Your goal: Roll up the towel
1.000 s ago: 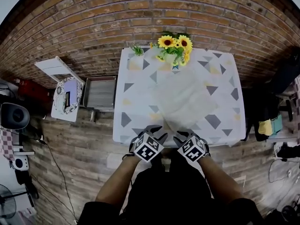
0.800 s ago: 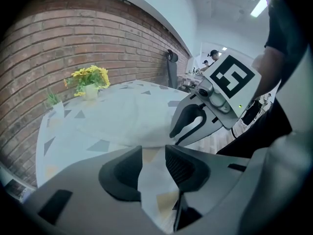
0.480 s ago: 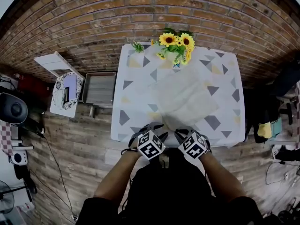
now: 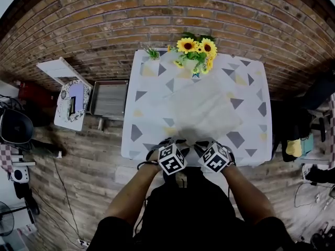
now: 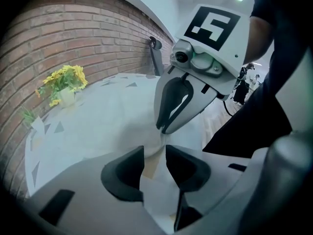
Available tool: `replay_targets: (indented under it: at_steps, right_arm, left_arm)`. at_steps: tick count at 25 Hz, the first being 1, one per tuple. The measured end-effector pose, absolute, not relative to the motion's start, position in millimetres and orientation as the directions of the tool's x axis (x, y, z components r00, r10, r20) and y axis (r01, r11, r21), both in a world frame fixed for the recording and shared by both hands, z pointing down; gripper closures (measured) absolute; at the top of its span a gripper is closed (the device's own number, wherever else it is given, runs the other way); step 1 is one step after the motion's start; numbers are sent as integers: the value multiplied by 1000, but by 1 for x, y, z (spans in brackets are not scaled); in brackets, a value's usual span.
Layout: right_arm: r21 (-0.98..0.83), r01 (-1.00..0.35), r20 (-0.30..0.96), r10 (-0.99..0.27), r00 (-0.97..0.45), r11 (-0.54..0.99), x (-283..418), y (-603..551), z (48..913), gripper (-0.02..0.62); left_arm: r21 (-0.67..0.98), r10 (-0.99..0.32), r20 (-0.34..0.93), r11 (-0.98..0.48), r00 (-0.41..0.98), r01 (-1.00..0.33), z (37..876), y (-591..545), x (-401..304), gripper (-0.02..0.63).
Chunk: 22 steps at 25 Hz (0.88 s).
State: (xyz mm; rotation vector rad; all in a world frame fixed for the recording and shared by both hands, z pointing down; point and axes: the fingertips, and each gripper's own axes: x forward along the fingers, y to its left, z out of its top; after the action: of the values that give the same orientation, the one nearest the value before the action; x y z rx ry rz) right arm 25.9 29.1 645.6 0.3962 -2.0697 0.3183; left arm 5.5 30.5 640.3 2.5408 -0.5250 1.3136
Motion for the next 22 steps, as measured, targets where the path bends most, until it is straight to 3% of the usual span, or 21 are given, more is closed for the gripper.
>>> replay_targets:
  at_steps: [9,17,22]
  right_arm:
    - [-71,-387,876,-128,-466,919,27,22,656,535]
    - [-144,-435,855,-110,-508,889,29,19,659,529]
    - [-147,-453,828,-141,-543,879,37,21,645,517]
  left_arm:
    - [23,-186,826,-932,532,-362,642,31,22,456]
    - [-77,-204,835,-963,510,-258,645,35,31,523]
    - [-68,-198,855,-959,479,-274,657,33,25,531]
